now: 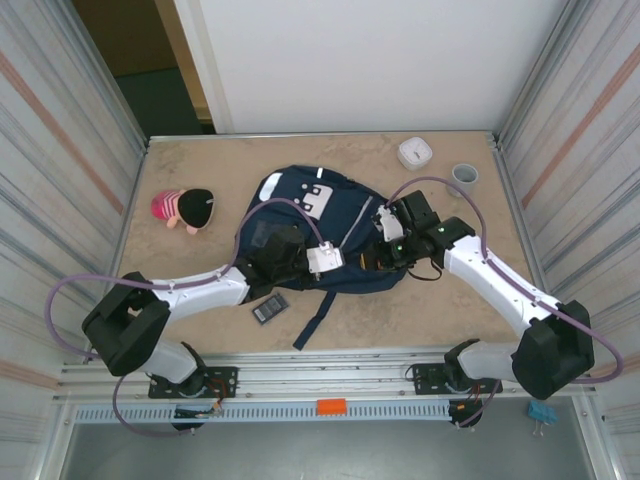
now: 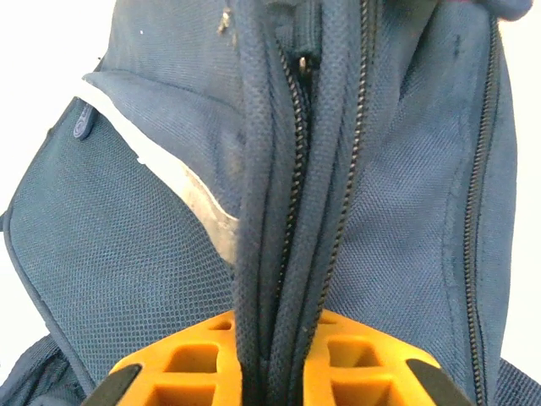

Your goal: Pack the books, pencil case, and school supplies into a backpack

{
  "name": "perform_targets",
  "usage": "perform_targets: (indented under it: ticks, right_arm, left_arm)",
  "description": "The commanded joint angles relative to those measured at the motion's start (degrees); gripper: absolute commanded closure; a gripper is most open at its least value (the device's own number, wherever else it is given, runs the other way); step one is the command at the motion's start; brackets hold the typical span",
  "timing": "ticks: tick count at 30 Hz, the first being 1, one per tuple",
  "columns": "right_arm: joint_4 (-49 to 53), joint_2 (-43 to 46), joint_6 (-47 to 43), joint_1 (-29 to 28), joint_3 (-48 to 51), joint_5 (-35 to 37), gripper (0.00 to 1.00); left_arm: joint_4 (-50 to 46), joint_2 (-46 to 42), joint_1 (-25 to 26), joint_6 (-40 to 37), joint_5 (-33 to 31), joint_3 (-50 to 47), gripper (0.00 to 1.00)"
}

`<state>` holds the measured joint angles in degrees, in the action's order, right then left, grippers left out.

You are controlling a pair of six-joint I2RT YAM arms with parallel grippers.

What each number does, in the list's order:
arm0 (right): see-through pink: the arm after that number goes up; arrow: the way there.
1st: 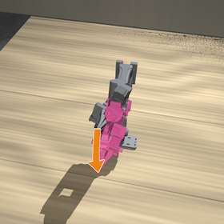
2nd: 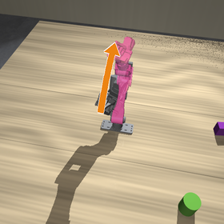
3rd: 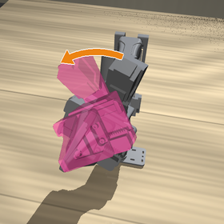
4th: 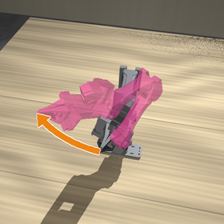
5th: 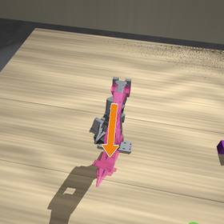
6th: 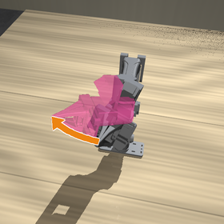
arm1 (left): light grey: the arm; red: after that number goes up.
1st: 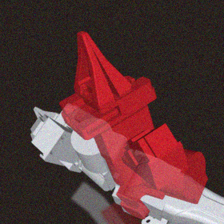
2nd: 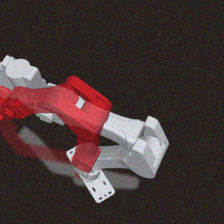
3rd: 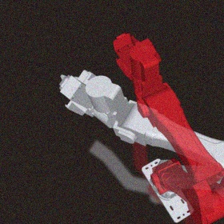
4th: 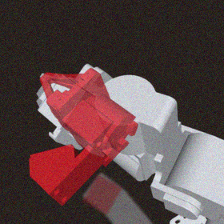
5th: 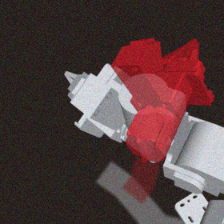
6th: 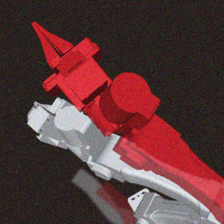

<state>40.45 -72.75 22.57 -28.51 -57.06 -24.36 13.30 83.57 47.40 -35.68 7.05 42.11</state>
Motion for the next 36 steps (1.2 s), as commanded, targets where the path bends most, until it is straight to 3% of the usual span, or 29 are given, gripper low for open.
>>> perform_targets:
  ticks: [1,6,12,20,26,30,34,36]
  right_arm:
    - [2.30,0.92,0.24,0.26,-2.62,8.77,0.93]
    - [-3.05,2.43,3.59,-1.54,-0.21,14.61,0.85]
    - [-9.56,3.43,8.10,-8.07,1.83,20.49,0.75]
    - [-8.59,0.88,12.48,-14.72,1.51,34.83,0.64]
    - [-3.53,0.98,11.86,-15.40,0.42,43.33,0.82]
    - [0.07,1.53,10.94,-15.07,-0.41,46.92,0.86]
    - [0.58,1.86,10.37,-13.31,-0.35,46.03,0.86]
    - [-0.43,1.66,9.28,-12.26,0.06,43.13,0.91]
  left_arm:
    - [-2.10,-2.24,0.50,2.58,5.00,1.55,0.91]
    - [-1.63,-5.46,0.81,6.25,7.73,0.17,0.92]
    - [-1.87,-7.03,0.87,8.31,9.06,0.34,0.92]
    - [-1.87,-7.84,0.85,9.84,10.20,0.76,0.93]
    - [-2.05,-8.59,0.86,9.60,7.44,-0.17,0.93]
    - [-2.48,-8.67,0.27,9.53,5.48,-0.92,0.93]
    - [-2.40,-9.08,-0.07,9.88,5.60,-1.45,0.94]
    - [-2.55,-9.38,-0.02,9.81,5.69,-1.59,0.94]
